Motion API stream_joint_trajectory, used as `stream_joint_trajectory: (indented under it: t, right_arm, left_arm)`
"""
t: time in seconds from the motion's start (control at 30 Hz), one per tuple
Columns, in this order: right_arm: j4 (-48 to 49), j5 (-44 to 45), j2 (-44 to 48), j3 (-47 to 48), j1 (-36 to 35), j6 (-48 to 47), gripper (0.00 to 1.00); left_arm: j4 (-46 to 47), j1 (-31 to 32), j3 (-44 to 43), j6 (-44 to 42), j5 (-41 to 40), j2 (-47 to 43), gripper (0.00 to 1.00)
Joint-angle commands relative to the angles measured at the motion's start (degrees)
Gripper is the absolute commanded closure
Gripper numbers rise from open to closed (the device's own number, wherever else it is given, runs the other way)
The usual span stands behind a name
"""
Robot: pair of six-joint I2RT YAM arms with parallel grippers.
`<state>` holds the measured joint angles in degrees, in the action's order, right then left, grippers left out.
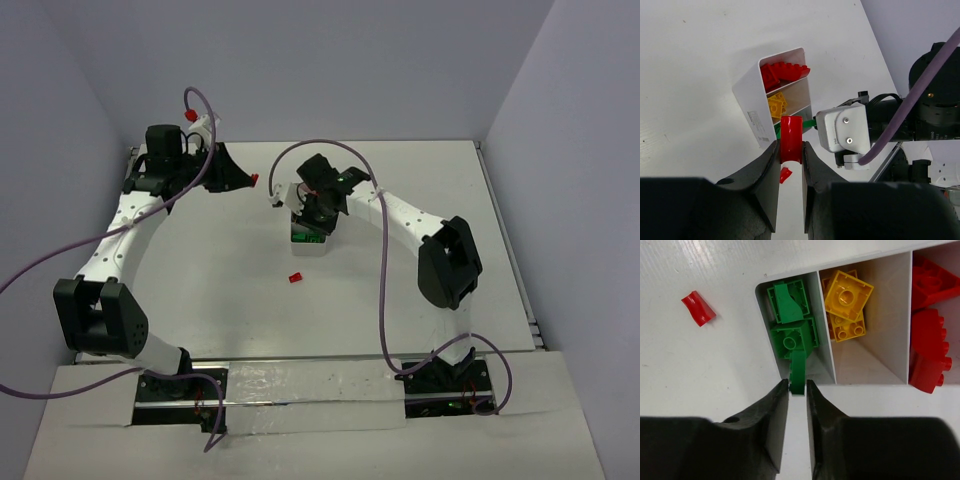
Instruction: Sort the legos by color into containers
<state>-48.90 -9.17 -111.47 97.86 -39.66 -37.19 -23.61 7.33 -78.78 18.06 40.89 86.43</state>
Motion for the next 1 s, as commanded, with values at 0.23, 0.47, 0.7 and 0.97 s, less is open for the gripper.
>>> stream_joint_trajectory:
  t: [0.23,0.47,0.7,0.97]
  right_arm:
    - [1.9,1.3,-0.9,2.9,-0.6,0.0,0.63]
    - [3.5,0.2,7.8,1.2,0.1,4.0,0.24]
    - [5.2,-2.8,18.3,-2.5,5.5,10.7,0.0]
    - [9.4,-6.8,27.8,-9.5,17.5,19.2,0.0]
  left_arm:
    - [3.0,-0.5,0.9,0.1,1.6,-1.4,1.0]
    - [3.0,0.0,2.2,-2.5,-1.2,-0.6,1.0]
    - [1.4,5.5,0.1,-8.3,-8.9,3.4,1.0]
    - [1.4,15.3,-6.5,-11.6,-21.6,11.5,0.99]
